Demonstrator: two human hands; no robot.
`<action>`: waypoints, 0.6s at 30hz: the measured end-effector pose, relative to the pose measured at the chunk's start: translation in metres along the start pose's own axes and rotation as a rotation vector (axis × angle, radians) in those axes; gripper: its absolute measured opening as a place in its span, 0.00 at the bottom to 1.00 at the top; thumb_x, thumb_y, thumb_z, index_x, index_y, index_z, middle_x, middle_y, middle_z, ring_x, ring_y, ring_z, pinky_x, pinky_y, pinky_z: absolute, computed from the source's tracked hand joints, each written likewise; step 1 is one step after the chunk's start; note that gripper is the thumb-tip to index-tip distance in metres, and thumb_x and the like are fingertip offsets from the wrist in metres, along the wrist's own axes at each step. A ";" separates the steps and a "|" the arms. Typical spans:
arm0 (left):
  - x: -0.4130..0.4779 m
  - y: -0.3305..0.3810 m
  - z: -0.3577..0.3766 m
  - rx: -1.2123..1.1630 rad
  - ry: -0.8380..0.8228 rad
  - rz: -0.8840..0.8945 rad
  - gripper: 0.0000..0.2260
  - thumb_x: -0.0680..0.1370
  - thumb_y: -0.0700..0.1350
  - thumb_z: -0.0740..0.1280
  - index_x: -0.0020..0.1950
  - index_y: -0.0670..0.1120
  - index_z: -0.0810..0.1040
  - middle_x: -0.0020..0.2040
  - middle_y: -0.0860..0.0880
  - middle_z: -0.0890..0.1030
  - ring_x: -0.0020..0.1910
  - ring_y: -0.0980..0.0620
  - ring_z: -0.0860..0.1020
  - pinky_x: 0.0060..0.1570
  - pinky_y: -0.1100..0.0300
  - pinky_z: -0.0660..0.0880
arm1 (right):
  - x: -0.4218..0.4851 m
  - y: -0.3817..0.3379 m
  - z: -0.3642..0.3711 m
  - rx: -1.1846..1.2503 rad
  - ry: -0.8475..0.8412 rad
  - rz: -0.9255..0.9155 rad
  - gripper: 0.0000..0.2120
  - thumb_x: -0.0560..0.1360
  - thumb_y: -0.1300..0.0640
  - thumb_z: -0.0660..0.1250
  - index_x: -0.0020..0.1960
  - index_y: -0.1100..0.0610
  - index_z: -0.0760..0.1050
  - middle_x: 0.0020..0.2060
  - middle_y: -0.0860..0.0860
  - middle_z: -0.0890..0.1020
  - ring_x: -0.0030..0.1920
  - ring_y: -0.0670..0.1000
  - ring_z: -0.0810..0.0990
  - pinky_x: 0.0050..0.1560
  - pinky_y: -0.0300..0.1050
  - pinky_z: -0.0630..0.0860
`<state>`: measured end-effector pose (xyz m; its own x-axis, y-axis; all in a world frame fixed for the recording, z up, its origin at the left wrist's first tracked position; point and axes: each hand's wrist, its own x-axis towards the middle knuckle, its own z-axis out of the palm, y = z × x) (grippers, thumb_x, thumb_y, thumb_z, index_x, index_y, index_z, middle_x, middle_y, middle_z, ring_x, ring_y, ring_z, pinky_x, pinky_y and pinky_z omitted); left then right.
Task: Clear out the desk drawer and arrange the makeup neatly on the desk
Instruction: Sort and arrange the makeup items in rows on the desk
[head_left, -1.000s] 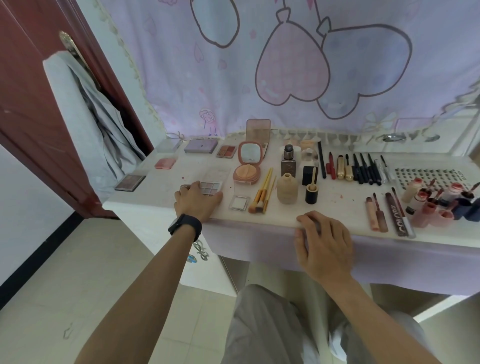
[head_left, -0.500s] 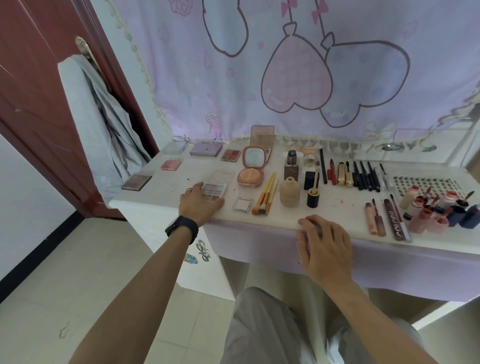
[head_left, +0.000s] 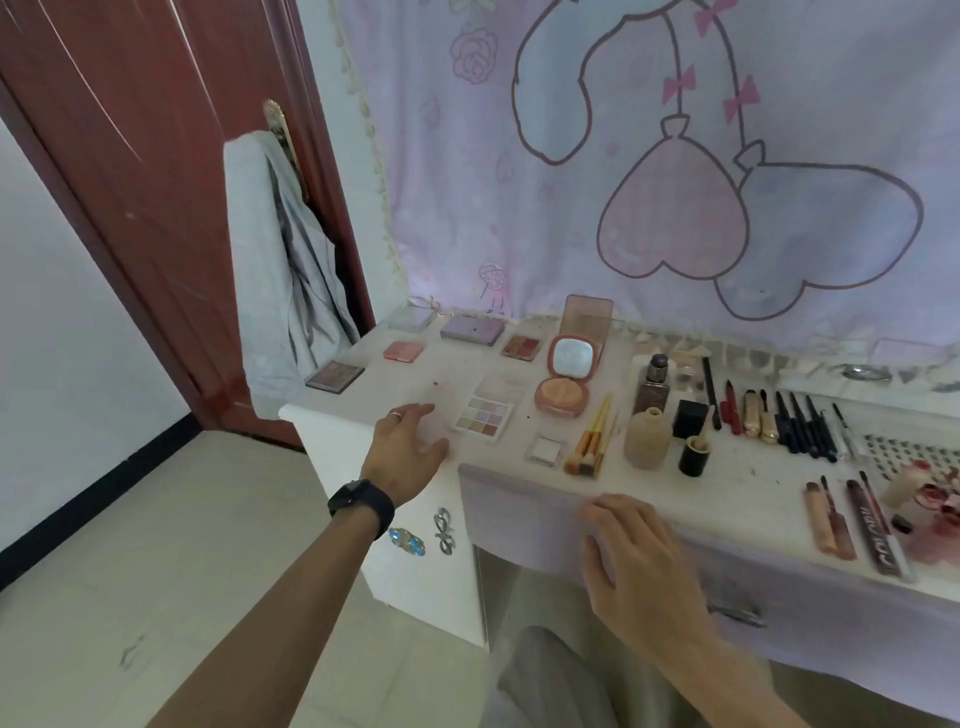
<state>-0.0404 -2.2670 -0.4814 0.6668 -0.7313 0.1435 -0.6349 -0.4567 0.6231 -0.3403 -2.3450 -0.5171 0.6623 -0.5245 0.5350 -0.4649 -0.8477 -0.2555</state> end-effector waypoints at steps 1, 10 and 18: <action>0.001 -0.009 -0.006 0.004 0.016 -0.017 0.24 0.78 0.48 0.70 0.73 0.50 0.70 0.72 0.46 0.70 0.72 0.46 0.65 0.68 0.55 0.66 | 0.008 -0.012 0.006 0.026 -0.047 -0.018 0.13 0.76 0.56 0.71 0.59 0.54 0.80 0.57 0.49 0.82 0.59 0.51 0.80 0.62 0.47 0.78; 0.049 -0.076 -0.075 0.137 0.109 -0.219 0.26 0.77 0.51 0.69 0.74 0.47 0.70 0.72 0.41 0.69 0.72 0.40 0.64 0.71 0.49 0.63 | 0.122 -0.121 0.090 0.157 -0.303 -0.241 0.25 0.81 0.55 0.59 0.77 0.57 0.65 0.77 0.52 0.66 0.78 0.53 0.61 0.77 0.47 0.60; 0.096 -0.113 -0.085 0.202 0.069 -0.298 0.33 0.76 0.62 0.68 0.77 0.54 0.64 0.77 0.41 0.61 0.77 0.40 0.58 0.74 0.47 0.59 | 0.185 -0.142 0.159 -0.027 -0.425 -0.326 0.33 0.83 0.55 0.56 0.82 0.58 0.44 0.82 0.53 0.46 0.82 0.53 0.43 0.79 0.50 0.40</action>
<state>0.1281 -2.2427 -0.4730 0.8545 -0.5183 0.0349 -0.4688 -0.7404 0.4817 -0.0583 -2.3341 -0.5093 0.9519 -0.2248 0.2083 -0.2064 -0.9726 -0.1066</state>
